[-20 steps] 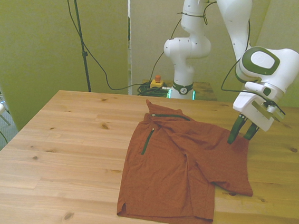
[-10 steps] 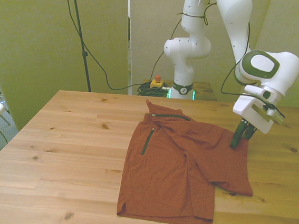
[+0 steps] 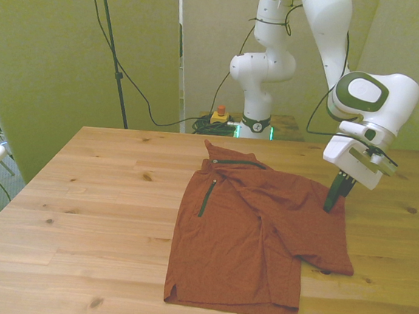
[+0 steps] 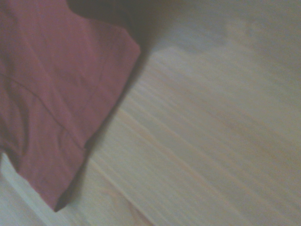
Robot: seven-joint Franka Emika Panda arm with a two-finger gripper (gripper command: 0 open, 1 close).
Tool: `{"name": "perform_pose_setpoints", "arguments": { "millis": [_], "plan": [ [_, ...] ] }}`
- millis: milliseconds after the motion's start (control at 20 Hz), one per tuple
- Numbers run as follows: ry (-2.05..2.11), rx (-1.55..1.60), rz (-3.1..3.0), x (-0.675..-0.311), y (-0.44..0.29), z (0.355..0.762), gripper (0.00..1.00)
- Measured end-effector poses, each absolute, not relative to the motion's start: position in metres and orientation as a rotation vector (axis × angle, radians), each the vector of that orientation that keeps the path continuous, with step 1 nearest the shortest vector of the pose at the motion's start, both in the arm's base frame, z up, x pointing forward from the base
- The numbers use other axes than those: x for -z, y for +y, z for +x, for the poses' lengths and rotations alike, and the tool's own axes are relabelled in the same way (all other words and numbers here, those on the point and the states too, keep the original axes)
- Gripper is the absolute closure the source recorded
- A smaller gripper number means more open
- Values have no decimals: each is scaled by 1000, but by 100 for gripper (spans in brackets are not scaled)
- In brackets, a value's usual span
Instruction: Fold the shorts
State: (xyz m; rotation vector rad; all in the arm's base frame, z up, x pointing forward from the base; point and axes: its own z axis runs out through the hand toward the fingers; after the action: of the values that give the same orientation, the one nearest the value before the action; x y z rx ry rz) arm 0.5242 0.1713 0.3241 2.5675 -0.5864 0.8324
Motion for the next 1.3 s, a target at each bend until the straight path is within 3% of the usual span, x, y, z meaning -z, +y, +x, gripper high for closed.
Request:
{"name": "perform_pose_setpoints", "arguments": {
  "millis": [450,900,1300],
  "plan": [
    [-1014,-1016,2412,-413,55,553,100],
    [-1253,-1034,2315,-440,-48,595,100],
    [-1350,-991,2298,-440,-99,651,100]
  ]
}}
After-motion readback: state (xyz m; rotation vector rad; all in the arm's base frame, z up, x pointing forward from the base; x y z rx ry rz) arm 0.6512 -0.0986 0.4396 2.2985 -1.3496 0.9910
